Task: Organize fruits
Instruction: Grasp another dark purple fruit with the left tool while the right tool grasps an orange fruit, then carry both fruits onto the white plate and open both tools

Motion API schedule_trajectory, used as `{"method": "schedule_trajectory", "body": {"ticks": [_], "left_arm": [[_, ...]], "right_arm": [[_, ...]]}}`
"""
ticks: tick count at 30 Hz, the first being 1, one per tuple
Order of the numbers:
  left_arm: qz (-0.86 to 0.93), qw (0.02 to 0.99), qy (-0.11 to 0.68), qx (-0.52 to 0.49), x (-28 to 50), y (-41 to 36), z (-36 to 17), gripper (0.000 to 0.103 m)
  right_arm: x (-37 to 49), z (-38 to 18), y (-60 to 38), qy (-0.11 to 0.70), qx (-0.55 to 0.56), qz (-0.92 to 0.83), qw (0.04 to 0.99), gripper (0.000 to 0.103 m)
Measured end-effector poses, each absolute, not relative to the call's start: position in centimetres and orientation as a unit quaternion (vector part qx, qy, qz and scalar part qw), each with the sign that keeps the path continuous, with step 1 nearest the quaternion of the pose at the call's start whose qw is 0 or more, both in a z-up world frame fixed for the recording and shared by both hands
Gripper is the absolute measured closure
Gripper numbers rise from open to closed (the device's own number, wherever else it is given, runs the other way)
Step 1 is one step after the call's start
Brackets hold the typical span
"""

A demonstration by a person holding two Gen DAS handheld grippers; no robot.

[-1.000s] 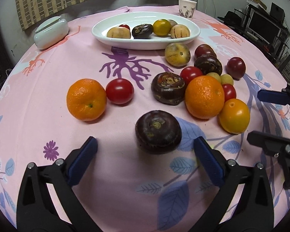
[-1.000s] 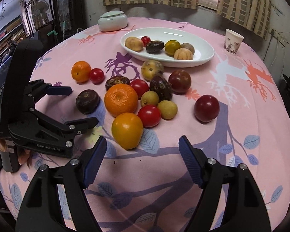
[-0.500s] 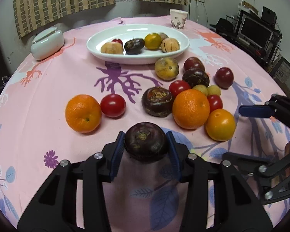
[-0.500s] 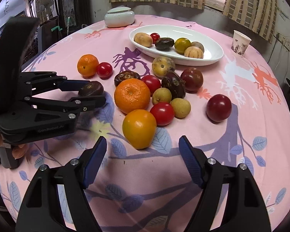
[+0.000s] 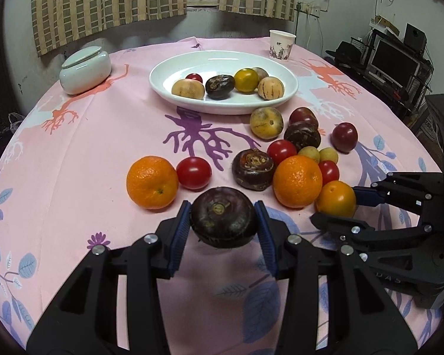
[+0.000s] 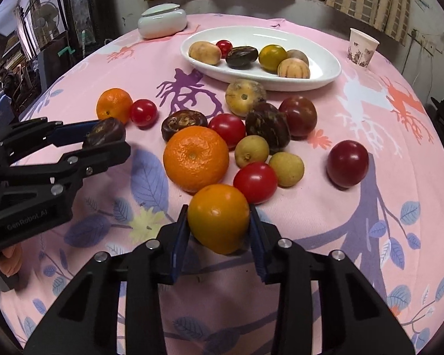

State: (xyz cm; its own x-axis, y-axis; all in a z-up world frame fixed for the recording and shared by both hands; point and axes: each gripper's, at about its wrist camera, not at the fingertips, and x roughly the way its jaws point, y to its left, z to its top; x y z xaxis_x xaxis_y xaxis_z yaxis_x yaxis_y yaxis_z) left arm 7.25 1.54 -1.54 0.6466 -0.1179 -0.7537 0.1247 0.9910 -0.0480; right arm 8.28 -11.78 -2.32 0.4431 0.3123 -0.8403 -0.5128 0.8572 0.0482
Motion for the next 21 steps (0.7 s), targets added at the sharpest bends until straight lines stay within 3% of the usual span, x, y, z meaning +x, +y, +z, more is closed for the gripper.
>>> {"method": "schedule_trajectory", "body": {"ticks": [11, 21], "left_arm": [[-0.071, 0.904, 0.422, -0.009, 6.8, 2.0, -0.7, 0.059], [-0.074, 0.920, 0.383, 0.019, 8.1, 1.8, 6.3, 0.059]], "right_arm": [[6.1, 2.7, -17.2, 0.414, -0.070, 0.236, 0.876, 0.065], [10.4, 9.4, -17.5, 0.335, -0.088, 0.250, 0.904, 0.065]]}}
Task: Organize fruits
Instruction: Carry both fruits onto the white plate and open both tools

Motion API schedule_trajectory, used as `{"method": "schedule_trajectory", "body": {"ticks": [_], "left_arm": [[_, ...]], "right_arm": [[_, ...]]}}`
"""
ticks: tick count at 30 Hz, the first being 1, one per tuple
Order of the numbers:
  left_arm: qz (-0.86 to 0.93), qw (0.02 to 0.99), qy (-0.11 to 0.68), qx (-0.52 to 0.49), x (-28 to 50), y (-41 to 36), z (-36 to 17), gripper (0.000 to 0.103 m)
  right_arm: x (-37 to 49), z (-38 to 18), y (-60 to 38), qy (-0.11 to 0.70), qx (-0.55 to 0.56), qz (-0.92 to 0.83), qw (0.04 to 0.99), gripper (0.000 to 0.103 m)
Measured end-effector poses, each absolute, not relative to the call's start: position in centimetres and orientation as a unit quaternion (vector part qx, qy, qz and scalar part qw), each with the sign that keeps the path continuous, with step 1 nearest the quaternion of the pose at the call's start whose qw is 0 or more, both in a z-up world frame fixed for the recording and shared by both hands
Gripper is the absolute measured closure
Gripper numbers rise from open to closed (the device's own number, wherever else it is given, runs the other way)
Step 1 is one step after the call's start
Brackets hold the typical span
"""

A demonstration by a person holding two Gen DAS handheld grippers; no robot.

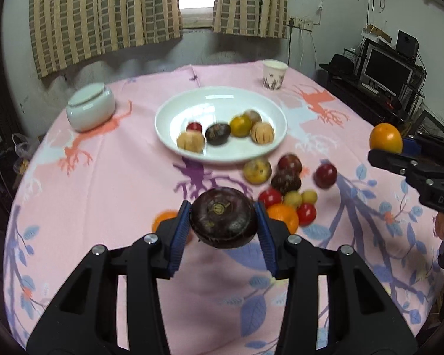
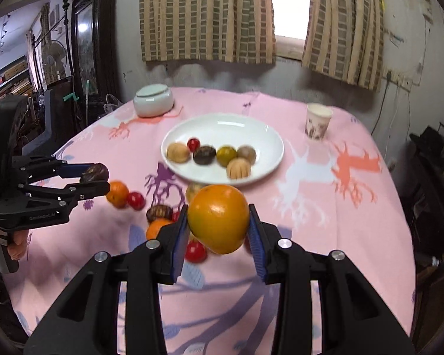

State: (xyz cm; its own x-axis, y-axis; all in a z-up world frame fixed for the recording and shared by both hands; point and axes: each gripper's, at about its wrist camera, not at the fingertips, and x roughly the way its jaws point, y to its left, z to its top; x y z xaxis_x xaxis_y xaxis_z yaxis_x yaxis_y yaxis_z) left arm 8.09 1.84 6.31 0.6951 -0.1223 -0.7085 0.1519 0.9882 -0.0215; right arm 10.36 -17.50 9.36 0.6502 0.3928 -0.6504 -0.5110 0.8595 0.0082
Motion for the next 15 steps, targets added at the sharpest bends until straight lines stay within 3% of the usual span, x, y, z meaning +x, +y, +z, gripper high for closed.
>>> {"method": "schedule_trajectory", "body": {"ticks": [6, 15], "left_arm": [[-0.072, 0.928, 0.366, 0.005, 14.0, 1.8, 9.2, 0.059], [-0.014, 0.911, 0.412, 0.001, 24.9, 2.2, 4.8, 0.059]], "right_arm": [[15.7, 8.9, -13.9, 0.335, -0.101, 0.264, 0.899, 0.065], [22.9, 3.8, -8.7, 0.397, -0.135, 0.255, 0.871, 0.065]]}}
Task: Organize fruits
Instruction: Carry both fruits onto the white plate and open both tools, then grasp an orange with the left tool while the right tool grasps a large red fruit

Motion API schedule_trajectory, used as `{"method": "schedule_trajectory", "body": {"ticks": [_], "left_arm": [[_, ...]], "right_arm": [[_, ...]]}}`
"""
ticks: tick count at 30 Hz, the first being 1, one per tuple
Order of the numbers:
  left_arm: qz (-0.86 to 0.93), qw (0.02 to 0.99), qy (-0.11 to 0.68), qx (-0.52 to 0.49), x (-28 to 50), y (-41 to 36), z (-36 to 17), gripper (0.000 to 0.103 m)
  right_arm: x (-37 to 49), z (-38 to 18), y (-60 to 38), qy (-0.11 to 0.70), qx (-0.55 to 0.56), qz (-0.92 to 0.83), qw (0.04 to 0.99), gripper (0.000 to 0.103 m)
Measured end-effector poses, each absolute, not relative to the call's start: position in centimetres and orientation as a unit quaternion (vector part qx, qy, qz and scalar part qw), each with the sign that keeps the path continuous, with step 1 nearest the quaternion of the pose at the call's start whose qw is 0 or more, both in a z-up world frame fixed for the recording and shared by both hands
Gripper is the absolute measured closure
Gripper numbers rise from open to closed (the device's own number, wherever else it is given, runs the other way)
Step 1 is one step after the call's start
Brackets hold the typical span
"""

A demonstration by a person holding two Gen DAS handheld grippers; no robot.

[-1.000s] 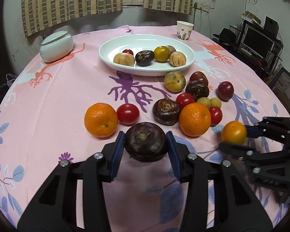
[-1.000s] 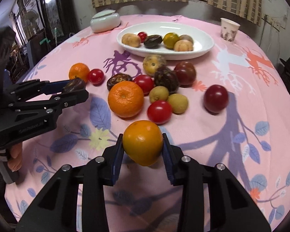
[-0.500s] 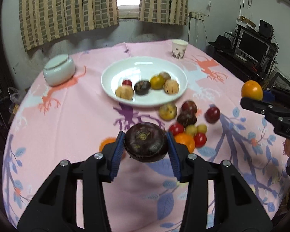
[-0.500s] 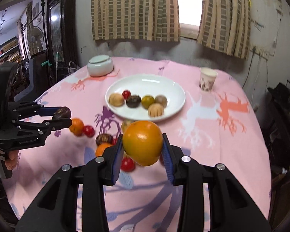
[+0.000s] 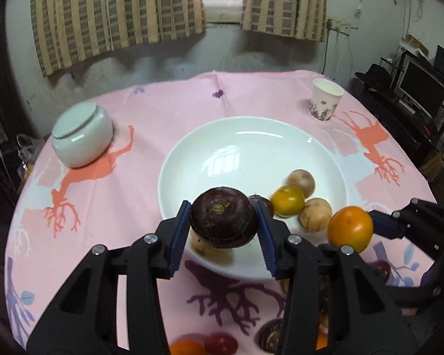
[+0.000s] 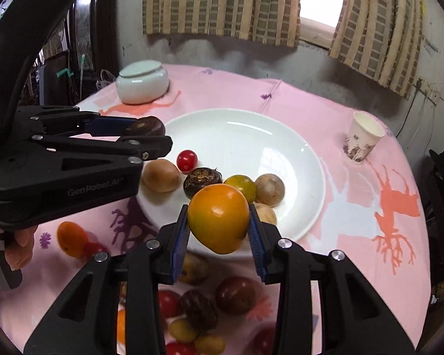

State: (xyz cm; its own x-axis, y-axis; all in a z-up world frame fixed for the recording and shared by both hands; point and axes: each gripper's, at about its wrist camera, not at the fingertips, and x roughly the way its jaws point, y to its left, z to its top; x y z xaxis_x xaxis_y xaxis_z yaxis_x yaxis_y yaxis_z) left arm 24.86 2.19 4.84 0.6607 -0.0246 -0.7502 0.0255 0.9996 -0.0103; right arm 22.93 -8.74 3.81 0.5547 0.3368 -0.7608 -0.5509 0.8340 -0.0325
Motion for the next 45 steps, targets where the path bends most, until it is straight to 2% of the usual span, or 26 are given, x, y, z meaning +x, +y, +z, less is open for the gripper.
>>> {"method": "schedule_trajectory", "body": {"ticks": [9, 10, 11, 12, 13, 18, 24, 26, 32, 45], "left_arm": [[-0.007, 0.900, 0.435, -0.003, 27.3, 2.6, 2.1, 0.058], [-0.006, 0.899, 0.438, -0.002, 27.4, 2.6, 1.9, 0.057], [-0.001, 0.899, 0.437, 0.000, 27.4, 2.5, 1.7, 0.048], [0.003, 0.902, 0.433, 0.000, 27.3, 2.5, 1.8, 0.034], [0.008, 0.907, 0.422, 0.001, 26.9, 2.3, 2.0, 0.030], [0.000, 0.912, 0.410, 0.017, 24.6, 2.0, 3.4, 0.027], [0.008, 0.916, 0.401, 0.005, 20.5, 3.7, 4.8, 0.016], [0.007, 0.916, 0.402, -0.002, 19.0, 4.3, 4.8, 0.015], [0.015, 0.914, 0.406, 0.008, 14.7, 5.0, 3.4, 0.013], [0.016, 0.900, 0.435, 0.005, 9.2, 5.9, 0.3, 0.011]], "right_arm": [[24.7, 1.0, -8.1, 0.417, -0.118, 0.246, 0.867, 0.065], [24.7, 1.0, -8.1, 0.418, -0.113, 0.251, 0.866, 0.060], [24.8, 1.0, -8.1, 0.417, -0.108, 0.254, 0.866, 0.054], [24.7, 1.1, -8.1, 0.414, -0.106, 0.250, 0.869, 0.053], [24.4, 1.2, -8.3, 0.412, -0.107, 0.242, 0.872, 0.053], [23.2, 2.3, -10.5, 0.414, -0.083, 0.237, 0.875, 0.053], [19.9, 3.6, -14.9, 0.413, -0.061, 0.213, 0.884, 0.053], [18.7, 4.1, -16.5, 0.413, -0.046, 0.193, 0.889, 0.040], [14.7, 4.9, -18.6, 0.398, -0.026, 0.192, 0.896, 0.040], [10.4, 1.6, -17.9, 0.426, -0.034, 0.246, 0.870, 0.040]]}}
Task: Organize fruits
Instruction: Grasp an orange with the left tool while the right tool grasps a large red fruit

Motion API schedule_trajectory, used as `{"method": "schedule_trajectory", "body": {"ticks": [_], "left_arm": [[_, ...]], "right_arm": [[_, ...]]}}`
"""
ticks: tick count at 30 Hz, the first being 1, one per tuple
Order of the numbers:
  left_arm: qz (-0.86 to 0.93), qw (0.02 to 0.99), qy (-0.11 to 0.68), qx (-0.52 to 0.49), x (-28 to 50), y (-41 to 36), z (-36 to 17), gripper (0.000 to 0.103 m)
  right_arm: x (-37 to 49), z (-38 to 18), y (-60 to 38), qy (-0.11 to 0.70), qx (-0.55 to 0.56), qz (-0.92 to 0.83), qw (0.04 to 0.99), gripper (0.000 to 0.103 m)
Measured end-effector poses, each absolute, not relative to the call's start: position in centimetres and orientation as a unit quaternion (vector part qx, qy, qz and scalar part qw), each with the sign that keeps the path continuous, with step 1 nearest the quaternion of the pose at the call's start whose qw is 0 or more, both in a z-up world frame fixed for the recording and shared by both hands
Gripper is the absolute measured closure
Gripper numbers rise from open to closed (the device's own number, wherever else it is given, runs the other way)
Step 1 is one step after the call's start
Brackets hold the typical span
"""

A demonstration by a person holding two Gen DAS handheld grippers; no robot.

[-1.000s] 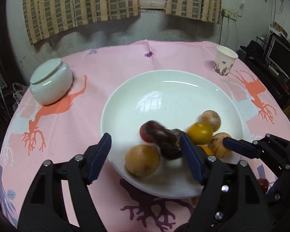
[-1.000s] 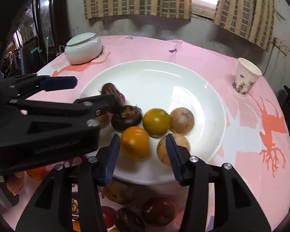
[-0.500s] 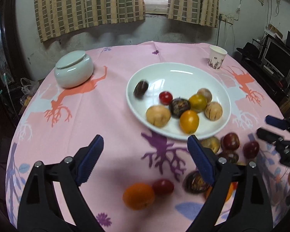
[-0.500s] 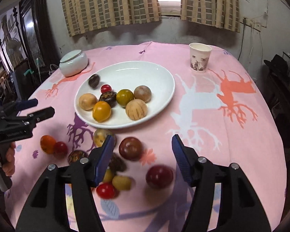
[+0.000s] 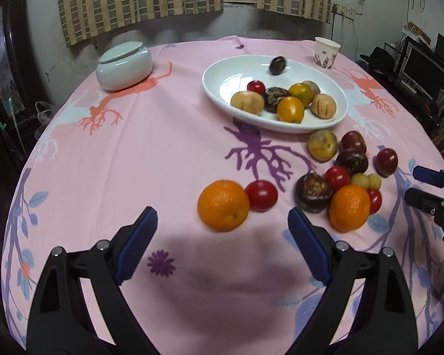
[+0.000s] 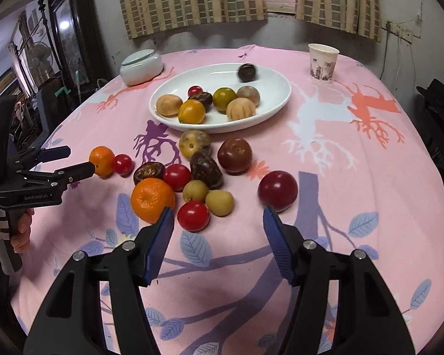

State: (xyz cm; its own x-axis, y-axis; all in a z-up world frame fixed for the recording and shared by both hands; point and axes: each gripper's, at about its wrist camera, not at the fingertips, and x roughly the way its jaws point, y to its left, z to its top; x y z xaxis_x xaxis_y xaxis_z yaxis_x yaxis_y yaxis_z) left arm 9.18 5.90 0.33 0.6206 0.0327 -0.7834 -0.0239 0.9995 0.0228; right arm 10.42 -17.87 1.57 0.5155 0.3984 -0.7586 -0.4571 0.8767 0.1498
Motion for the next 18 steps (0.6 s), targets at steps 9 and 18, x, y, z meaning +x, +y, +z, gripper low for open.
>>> {"method": "schedule_trajectory", "body": {"ticks": [9, 18], "left_arm": [[0.038, 0.887, 0.460, 0.016, 10.8, 6.9, -2.1, 0.012], [0.018, 0.873, 0.487, 0.023, 13.7, 6.3, -3.8, 0.018]], "right_arm": [[10.6, 0.8, -18.7, 0.444, -0.015, 0.254, 0.859, 0.040], [10.3, 0.8, -18.2, 0.442, -0.030, 0.260, 0.858, 0.040]]}}
